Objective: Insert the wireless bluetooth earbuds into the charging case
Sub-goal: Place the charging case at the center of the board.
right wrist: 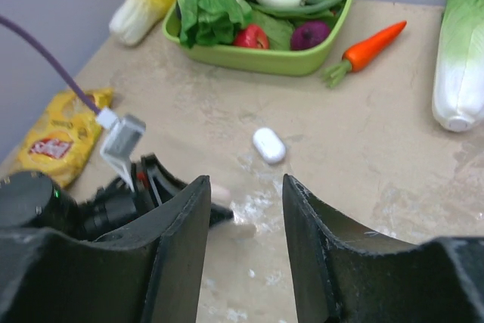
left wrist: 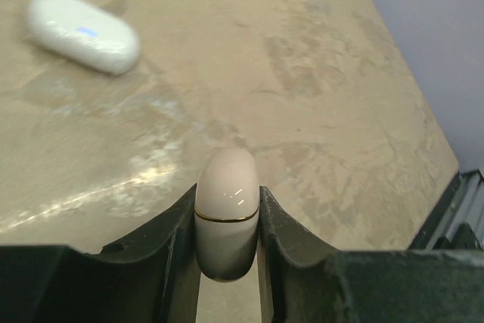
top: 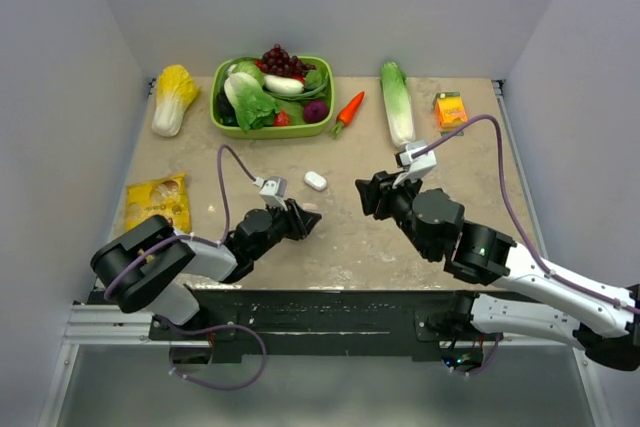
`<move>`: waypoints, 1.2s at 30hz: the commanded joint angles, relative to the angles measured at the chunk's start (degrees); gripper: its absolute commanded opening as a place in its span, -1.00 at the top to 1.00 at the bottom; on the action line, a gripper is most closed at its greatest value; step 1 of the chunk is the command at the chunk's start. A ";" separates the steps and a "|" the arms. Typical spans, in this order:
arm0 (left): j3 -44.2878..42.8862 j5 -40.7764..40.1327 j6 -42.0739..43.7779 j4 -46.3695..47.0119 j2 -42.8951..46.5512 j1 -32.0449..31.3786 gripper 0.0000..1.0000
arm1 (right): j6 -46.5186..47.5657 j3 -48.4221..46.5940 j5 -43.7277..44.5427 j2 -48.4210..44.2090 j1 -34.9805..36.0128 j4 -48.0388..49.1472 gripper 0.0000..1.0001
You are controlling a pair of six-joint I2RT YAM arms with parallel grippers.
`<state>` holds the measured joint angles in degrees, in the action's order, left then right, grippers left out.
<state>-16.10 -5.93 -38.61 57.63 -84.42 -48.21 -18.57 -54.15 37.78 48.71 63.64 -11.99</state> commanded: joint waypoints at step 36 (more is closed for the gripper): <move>-3.86 7.44 -7.88 -35.03 0.83 20.69 -1.00 | -3.32 5.19 -2.71 -1.95 0.00 0.91 -0.12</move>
<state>-21.89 6.66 -48.60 36.36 -85.82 -28.51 -20.99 -49.91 35.09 46.61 63.64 -12.99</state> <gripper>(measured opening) 0.976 0.557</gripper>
